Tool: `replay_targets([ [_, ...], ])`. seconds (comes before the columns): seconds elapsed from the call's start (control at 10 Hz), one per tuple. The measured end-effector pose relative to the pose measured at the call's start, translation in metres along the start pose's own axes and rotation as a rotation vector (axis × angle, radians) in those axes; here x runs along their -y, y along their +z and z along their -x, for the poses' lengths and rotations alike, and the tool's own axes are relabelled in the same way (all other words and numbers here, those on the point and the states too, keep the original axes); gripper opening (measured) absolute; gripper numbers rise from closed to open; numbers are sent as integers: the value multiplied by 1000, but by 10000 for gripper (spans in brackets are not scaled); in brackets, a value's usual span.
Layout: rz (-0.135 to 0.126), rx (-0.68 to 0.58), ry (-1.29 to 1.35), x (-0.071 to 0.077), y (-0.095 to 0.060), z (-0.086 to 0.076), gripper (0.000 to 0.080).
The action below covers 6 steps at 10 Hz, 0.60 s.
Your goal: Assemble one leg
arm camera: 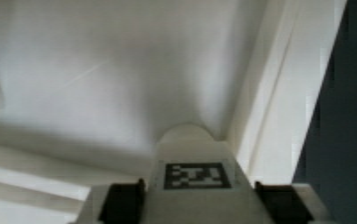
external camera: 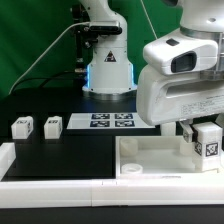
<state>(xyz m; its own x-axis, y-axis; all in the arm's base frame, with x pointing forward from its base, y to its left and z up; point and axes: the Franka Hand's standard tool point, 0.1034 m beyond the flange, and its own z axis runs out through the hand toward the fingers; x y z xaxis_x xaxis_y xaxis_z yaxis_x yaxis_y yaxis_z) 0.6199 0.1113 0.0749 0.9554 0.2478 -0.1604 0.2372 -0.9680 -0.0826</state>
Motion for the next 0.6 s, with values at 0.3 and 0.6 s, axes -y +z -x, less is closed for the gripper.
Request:
replay_targets([
  [0.3,0,0,34,0,0,0,291],
  [0.6,-5,0,350,3,0,0,292],
])
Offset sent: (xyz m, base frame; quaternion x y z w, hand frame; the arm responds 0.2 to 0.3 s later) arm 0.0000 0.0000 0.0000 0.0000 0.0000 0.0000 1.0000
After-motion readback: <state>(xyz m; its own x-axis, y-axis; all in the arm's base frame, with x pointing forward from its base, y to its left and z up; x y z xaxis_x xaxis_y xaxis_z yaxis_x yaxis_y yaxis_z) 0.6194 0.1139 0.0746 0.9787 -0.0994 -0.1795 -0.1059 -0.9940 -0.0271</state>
